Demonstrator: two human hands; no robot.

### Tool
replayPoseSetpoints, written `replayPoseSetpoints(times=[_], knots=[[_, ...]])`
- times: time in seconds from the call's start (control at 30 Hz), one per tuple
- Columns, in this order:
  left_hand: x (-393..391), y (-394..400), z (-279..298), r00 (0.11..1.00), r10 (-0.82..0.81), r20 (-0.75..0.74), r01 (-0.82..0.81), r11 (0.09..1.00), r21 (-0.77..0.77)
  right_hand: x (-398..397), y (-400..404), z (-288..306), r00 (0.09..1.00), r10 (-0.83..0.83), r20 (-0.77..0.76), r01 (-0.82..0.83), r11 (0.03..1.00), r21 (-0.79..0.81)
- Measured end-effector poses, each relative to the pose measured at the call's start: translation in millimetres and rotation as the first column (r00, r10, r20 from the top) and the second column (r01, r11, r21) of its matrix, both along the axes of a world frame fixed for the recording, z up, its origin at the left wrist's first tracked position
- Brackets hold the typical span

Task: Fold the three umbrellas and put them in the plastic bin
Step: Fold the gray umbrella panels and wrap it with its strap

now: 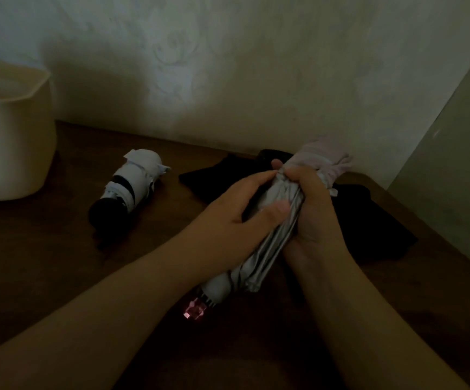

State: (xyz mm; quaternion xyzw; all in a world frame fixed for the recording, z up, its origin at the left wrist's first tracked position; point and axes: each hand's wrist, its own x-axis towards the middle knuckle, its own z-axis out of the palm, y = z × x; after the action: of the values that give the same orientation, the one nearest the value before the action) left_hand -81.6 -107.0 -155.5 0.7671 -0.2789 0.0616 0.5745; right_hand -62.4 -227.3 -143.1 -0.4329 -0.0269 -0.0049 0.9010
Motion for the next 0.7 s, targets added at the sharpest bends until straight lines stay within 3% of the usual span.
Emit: replayPoseSetpoints(times=[0.23,0.37,0.47,0.6,0.7], knots=[[-3,6,5,0.99,-0.068,-0.122,0.067,0.998,-0.016,3,2,-1,0.999,-0.043,0.021,0.044,0.997,-0.059],[-3,6,2,0.943,-0.246,-0.226,0.23,0.969,-0.094,4,-2,-1,0.989,-0.146,0.019,0.147,0.978,-0.15],[-1,5,-1,0.95,-0.227,-0.214,0.204,0.971,-0.126,3,-7,1,0.984,-0.174,0.046,0.18,0.949,-0.258],[2,15,3,0.975,-0.17,-0.146,0.158,0.983,-0.088,-1,-12,11,0.977,-0.077,0.197,0.166,0.857,-0.488],[4,30,8,0.981,-0.161,-0.109,0.16,0.987,-0.021,-8,-19,16,0.976,0.053,0.21,0.107,0.725,-0.68]])
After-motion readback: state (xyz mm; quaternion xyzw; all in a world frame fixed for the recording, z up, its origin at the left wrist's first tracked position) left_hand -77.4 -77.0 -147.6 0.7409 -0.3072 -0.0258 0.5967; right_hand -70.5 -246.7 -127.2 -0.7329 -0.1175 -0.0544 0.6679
